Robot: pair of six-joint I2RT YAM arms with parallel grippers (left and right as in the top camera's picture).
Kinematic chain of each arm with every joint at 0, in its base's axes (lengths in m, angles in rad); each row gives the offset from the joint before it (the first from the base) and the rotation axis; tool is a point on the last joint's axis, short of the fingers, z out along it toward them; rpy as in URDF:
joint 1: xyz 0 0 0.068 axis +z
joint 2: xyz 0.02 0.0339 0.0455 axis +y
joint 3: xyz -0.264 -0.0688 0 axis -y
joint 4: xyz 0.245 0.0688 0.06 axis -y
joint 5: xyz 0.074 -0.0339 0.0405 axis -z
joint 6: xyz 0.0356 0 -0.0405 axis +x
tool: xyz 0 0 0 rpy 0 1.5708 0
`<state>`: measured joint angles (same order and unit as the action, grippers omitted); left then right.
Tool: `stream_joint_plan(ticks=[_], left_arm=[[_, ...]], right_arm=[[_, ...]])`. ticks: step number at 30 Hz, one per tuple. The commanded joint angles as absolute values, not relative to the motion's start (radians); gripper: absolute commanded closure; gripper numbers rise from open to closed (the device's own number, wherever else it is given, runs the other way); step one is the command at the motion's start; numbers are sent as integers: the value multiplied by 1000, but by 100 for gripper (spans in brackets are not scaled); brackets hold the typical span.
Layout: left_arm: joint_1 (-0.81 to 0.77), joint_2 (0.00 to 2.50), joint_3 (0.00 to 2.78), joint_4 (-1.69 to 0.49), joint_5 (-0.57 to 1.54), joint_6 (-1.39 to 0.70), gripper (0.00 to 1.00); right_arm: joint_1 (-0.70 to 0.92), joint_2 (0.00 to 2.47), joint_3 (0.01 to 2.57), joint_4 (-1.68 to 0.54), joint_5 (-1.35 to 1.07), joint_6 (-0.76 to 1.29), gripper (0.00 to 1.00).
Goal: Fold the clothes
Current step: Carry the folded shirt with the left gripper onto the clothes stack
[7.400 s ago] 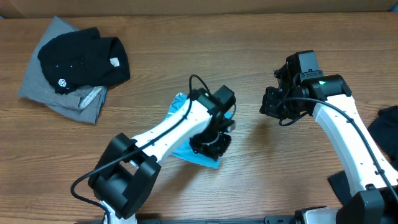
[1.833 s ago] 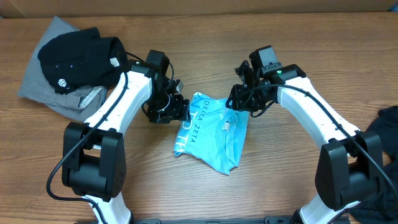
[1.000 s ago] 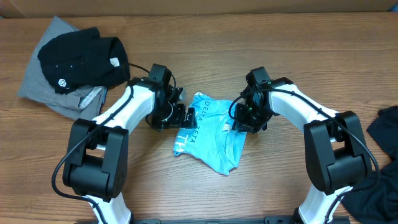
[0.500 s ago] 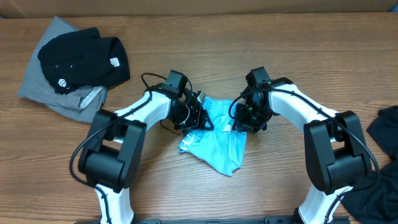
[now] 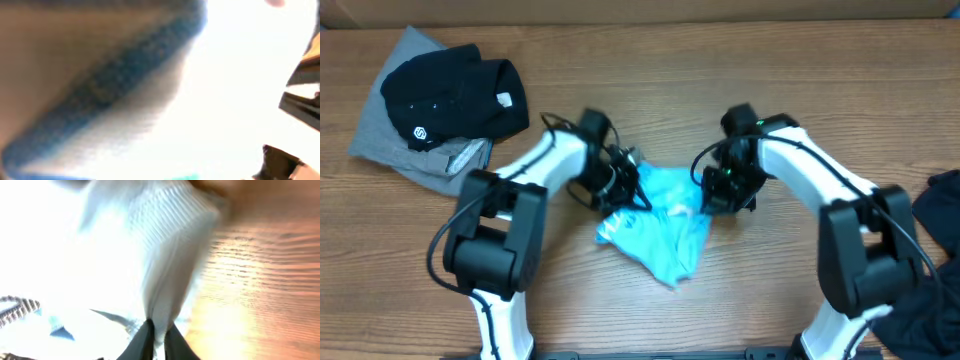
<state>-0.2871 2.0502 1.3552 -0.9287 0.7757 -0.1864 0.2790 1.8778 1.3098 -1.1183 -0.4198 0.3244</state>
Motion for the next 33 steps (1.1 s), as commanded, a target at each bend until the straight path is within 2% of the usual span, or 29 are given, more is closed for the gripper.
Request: stream_joint_plan(ticks=[1, 5, 10, 15, 25, 26, 27, 29, 30, 33], left_arm=[[-158, 2004, 1594, -1042, 756, -81, 96], [-43, 1997, 1856, -1116, 760, -78, 96], [79, 1997, 2046, -1047, 751, -89, 96], [208, 2003, 2069, -929, 656, -135, 96], [442, 2113, 2069, -915, 466, -130, 96], [464, 2132, 2069, -915, 464, -130, 92], [485, 2156, 2069, -916, 464, -131, 75], [515, 2200, 2069, -937, 463, -130, 19], [527, 2220, 2069, -955, 460, -130, 0], [577, 2263, 2069, -1049, 426, -126, 0]], right_arm=[[257, 1708, 1414, -1124, -420, 307, 84], [257, 1627, 1481, -1120, -420, 308, 80], [257, 1610, 1494, -1129, -420, 311, 79], [257, 1612, 1494, -1133, -420, 312, 79], [258, 1612, 1494, -1140, -421, 376, 79], [258, 1612, 1494, -1140, -421, 380, 79], [258, 1612, 1494, -1143, -421, 392, 79], [258, 1612, 1494, -1144, -424, 398, 79], [258, 1612, 1494, -1145, -426, 399, 79], [258, 1612, 1494, -1159, -447, 406, 80]])
